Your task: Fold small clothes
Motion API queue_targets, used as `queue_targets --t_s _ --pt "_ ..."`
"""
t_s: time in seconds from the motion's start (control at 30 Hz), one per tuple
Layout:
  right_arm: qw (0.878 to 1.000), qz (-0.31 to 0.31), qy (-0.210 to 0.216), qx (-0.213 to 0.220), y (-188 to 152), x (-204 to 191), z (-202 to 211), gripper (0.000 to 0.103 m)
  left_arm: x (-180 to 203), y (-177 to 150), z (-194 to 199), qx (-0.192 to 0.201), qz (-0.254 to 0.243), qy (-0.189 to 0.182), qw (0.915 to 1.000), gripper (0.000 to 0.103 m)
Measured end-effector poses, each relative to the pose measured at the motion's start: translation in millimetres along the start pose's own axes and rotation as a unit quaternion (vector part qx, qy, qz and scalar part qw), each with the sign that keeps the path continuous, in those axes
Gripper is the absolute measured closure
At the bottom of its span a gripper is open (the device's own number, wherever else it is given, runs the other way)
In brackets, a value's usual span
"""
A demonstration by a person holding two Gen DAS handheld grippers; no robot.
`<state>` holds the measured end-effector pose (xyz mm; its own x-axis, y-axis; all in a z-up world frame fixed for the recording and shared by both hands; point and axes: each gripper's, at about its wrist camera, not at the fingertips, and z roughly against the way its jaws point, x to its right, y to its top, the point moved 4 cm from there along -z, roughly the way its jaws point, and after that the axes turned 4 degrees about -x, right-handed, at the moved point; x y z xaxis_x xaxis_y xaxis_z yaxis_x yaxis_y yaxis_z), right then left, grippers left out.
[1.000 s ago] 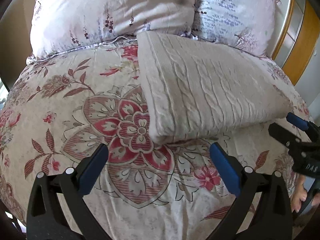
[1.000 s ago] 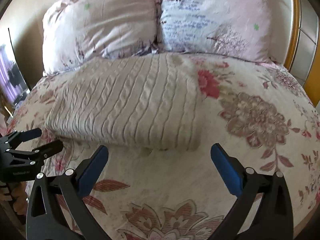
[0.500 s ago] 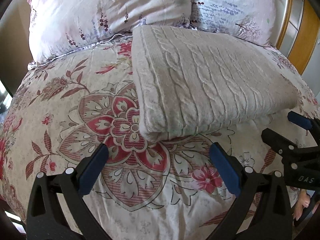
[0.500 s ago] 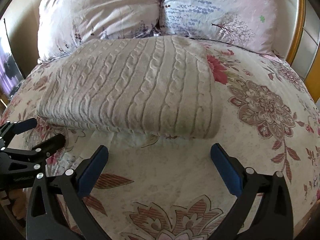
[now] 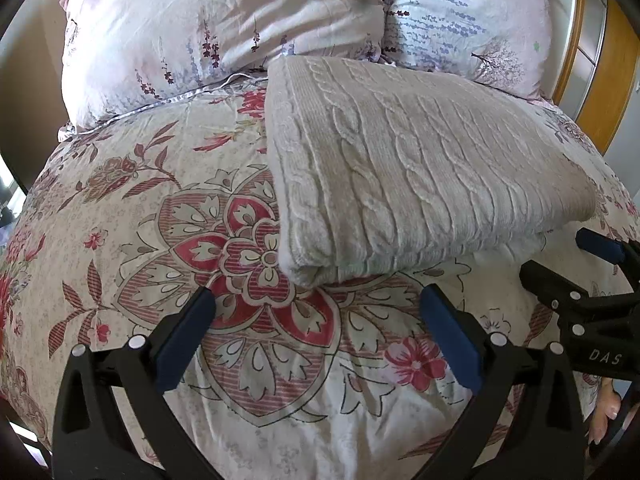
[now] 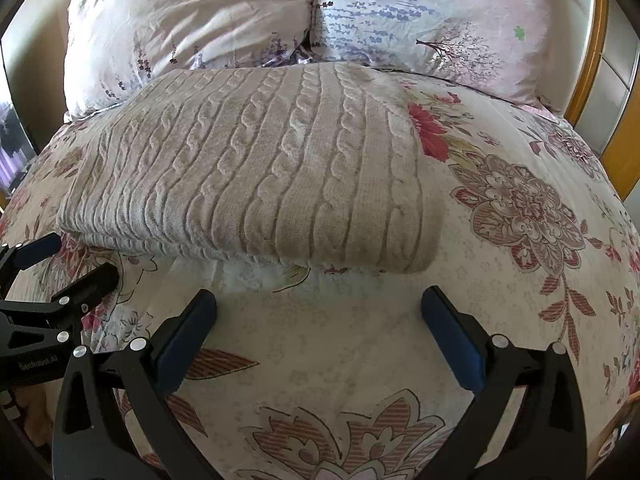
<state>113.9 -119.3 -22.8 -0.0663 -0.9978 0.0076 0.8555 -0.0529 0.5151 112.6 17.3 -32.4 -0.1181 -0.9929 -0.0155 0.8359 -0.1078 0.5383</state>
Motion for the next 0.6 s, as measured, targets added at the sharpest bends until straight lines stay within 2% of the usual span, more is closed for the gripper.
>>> queue_targets --t_s 0.6 --pt "1.0 0.002 0.001 0.0 -0.2 1.0 -0.2 0.001 0.3 -0.3 0.4 0.0 0.001 0.001 1.0 0.002"
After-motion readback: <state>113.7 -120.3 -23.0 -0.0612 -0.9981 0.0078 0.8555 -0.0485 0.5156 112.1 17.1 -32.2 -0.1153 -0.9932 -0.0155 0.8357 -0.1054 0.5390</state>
